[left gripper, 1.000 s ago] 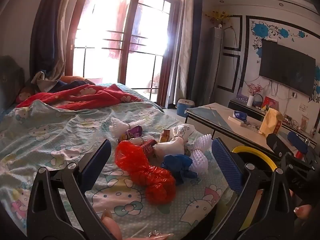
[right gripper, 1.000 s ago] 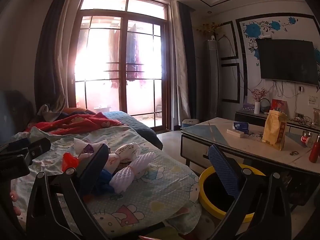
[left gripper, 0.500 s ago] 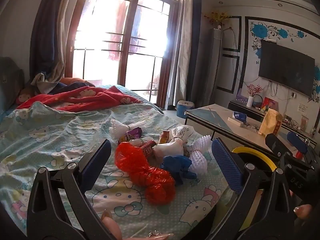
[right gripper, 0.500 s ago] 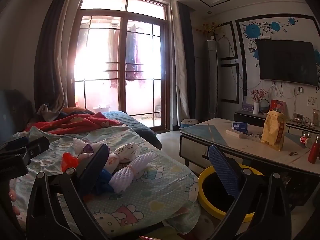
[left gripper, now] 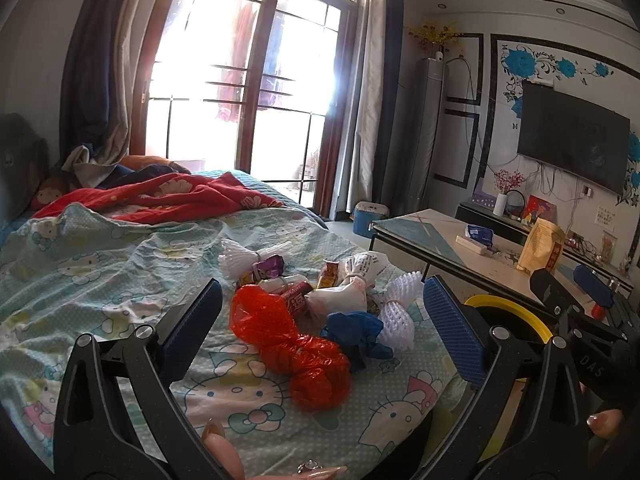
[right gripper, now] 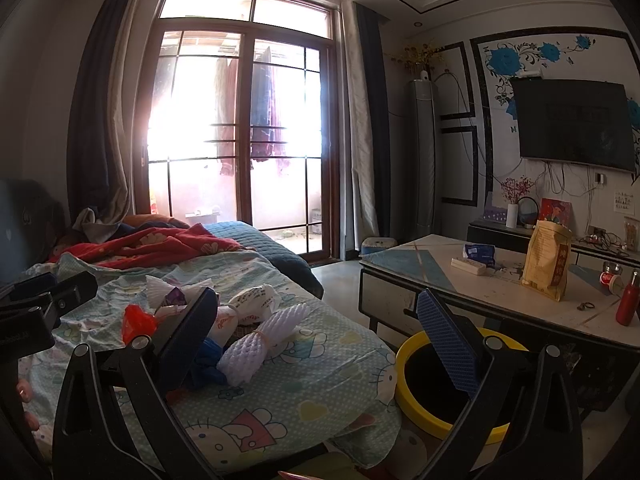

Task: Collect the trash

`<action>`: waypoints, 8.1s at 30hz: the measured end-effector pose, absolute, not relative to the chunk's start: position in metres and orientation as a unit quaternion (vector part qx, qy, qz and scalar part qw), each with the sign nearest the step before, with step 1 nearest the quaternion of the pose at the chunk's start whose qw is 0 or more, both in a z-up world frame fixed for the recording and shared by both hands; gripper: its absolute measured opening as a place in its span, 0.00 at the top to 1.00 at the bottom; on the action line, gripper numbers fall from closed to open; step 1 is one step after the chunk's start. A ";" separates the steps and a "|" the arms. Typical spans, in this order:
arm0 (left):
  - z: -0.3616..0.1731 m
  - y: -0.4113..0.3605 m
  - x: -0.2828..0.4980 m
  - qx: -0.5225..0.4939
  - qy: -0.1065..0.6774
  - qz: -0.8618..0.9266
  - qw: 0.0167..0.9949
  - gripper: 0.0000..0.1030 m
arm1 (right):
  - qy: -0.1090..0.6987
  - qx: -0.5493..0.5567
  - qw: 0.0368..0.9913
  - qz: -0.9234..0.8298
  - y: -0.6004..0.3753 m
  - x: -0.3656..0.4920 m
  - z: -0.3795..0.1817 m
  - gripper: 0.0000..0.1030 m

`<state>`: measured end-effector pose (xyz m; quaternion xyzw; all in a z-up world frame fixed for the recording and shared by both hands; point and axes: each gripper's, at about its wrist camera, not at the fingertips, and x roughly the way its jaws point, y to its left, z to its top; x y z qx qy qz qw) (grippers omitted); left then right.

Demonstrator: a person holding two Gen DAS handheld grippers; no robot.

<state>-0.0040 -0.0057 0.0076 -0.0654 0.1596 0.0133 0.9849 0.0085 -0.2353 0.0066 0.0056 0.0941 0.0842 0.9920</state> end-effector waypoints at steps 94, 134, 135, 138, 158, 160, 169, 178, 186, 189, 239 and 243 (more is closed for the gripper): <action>-0.076 0.057 0.063 -0.281 0.373 -0.031 0.884 0.85 | 0.379 0.093 0.898 0.205 -0.203 0.152 -0.052 0.86; 0.011 -0.061 0.103 -0.165 0.282 -0.122 0.937 0.95 | 0.284 0.156 0.935 0.148 -0.316 0.152 0.004 0.87; 0.011 -0.069 0.106 -0.161 0.283 -0.129 0.937 0.95 | 0.280 0.157 0.936 0.144 -0.324 0.151 0.006 0.87; 0.008 -0.087 0.113 -0.154 0.290 -0.147 0.933 0.95 | 0.271 0.157 0.941 0.126 -0.346 0.150 0.010 0.87; -0.024 -0.175 0.158 -0.114 0.342 -0.233 0.903 0.95 | 0.315 0.180 0.931 0.049 -0.446 0.153 -0.013 0.87; -0.030 -0.187 0.166 -0.114 0.352 -0.237 0.898 0.95 | 0.318 0.180 0.930 0.043 -0.456 0.152 -0.017 0.87; -0.068 -0.231 0.196 -0.095 0.409 -0.252 0.872 0.94 | 0.348 0.182 0.919 0.046 -0.489 0.146 -0.041 0.87; -0.095 -0.248 0.213 -0.086 0.440 -0.248 0.859 0.86 | 0.395 0.189 0.896 0.076 -0.496 0.152 -0.081 0.83; -0.102 -0.240 0.213 -0.111 0.451 -0.251 0.849 0.51 | 0.410 0.220 0.884 0.042 -0.508 0.157 -0.095 0.63; -0.101 -0.237 0.208 -0.125 0.447 -0.264 0.846 0.35 | 0.408 0.224 0.884 0.036 -0.510 0.155 -0.092 0.57; -0.008 -0.032 0.116 -0.126 0.237 -0.062 0.961 0.10 | 0.297 0.101 0.945 0.095 -0.321 0.108 0.011 0.10; -0.005 -0.011 0.111 -0.140 0.225 -0.048 0.963 0.10 | 0.300 0.092 0.942 0.116 -0.298 0.109 0.013 0.10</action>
